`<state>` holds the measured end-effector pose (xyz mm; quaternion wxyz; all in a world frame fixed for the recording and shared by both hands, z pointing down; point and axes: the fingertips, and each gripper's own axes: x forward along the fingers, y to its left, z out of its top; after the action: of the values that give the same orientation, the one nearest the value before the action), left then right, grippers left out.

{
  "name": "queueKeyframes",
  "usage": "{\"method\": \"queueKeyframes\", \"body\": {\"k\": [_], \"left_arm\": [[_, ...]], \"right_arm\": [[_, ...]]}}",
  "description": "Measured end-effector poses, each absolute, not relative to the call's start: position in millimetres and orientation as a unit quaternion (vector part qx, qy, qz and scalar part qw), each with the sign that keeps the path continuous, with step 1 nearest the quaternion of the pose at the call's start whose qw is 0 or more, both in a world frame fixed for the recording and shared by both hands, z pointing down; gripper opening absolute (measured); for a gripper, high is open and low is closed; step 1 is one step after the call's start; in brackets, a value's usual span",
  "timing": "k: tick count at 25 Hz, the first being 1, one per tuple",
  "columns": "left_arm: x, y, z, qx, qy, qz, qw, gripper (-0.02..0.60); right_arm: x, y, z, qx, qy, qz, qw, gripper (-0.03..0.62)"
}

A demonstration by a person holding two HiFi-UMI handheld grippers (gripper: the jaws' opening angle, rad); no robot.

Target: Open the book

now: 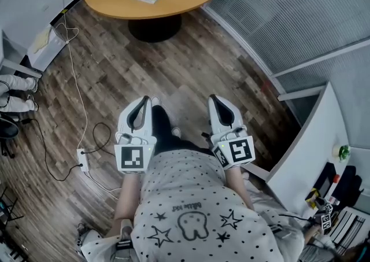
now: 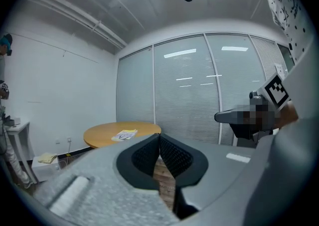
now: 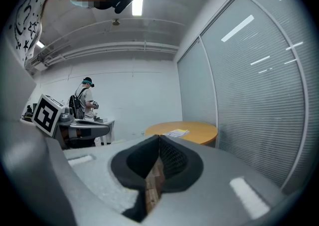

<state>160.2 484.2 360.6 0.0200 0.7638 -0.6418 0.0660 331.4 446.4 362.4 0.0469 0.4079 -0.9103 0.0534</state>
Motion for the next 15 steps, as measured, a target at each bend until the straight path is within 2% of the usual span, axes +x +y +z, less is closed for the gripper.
{"method": "queueKeyframes", "body": {"k": [6, 15], "left_arm": [[128, 437, 366, 0.762, -0.643, 0.068, 0.021, 0.011], [58, 343, 349, 0.762, -0.645, 0.063, 0.007, 0.011]], "right_arm": [[308, 398, 367, 0.412, -0.908, 0.057, 0.057, 0.005], [237, 305, 348, 0.41, -0.909, 0.054, 0.05, 0.005]]}}
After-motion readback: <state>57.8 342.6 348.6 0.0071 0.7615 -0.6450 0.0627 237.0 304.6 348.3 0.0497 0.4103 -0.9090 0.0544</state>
